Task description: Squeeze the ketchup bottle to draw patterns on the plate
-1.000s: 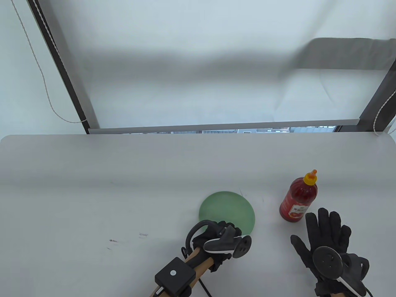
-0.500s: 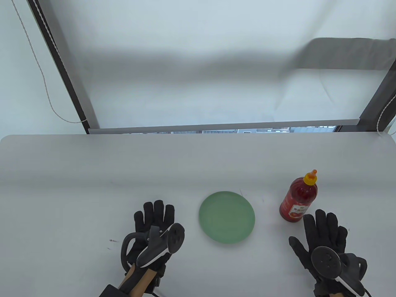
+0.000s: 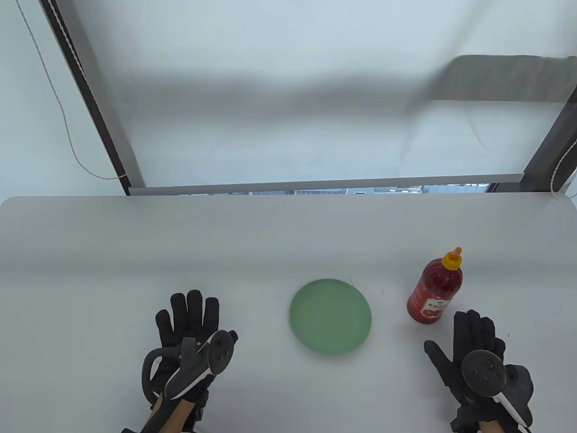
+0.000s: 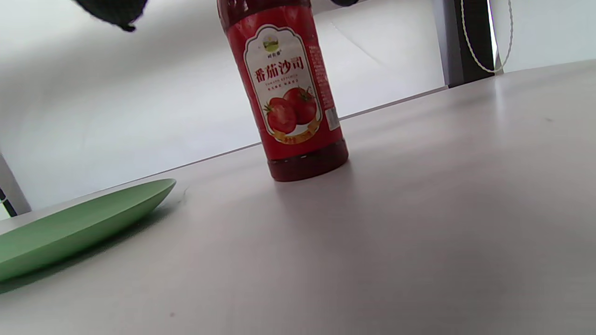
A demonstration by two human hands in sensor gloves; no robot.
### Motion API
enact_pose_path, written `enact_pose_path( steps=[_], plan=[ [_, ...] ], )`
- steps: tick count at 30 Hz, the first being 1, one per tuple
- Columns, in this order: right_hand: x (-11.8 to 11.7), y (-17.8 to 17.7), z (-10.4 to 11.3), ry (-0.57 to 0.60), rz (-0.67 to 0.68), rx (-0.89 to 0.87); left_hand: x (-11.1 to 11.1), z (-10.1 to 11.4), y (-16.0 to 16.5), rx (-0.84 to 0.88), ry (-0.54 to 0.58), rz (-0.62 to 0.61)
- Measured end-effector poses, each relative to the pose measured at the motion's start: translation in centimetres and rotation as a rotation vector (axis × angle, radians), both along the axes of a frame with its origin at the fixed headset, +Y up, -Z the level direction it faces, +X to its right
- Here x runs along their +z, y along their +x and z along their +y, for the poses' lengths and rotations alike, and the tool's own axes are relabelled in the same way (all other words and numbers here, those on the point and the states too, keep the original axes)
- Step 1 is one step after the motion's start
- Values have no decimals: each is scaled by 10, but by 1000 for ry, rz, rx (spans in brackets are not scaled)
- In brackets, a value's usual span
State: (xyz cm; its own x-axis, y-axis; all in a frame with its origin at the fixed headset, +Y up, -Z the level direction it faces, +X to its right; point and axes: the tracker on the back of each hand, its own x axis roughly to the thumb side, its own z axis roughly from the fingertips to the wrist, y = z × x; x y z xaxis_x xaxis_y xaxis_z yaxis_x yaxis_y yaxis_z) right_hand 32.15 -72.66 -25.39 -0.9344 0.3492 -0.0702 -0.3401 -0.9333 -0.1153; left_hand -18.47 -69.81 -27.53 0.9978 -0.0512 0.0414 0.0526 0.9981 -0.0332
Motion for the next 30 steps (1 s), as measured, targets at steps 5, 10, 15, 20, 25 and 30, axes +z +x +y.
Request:
enact_pose_path(
  steps=[5, 10, 15, 20, 25, 30],
  plan=[
    [-36, 6, -8, -7, -132, -34, 0, -2, -9, 43, -6, 4],
    [-70, 16, -22, 12, -268, -143, 0, -4, -11, 55, -48, -15],
    [-89, 22, -39, -37, -299, -199, 0, -4, -11, 46, -47, -18],
    [-100, 21, -44, -67, -221, -314, -1, -3, -13, 62, -22, -20],
    [-106, 24, -47, -93, -199, -421, -1, -3, -13, 59, -20, -18],
    [-108, 25, -47, -86, -203, -416, -3, -4, -15, 58, -20, -8]
  ],
)
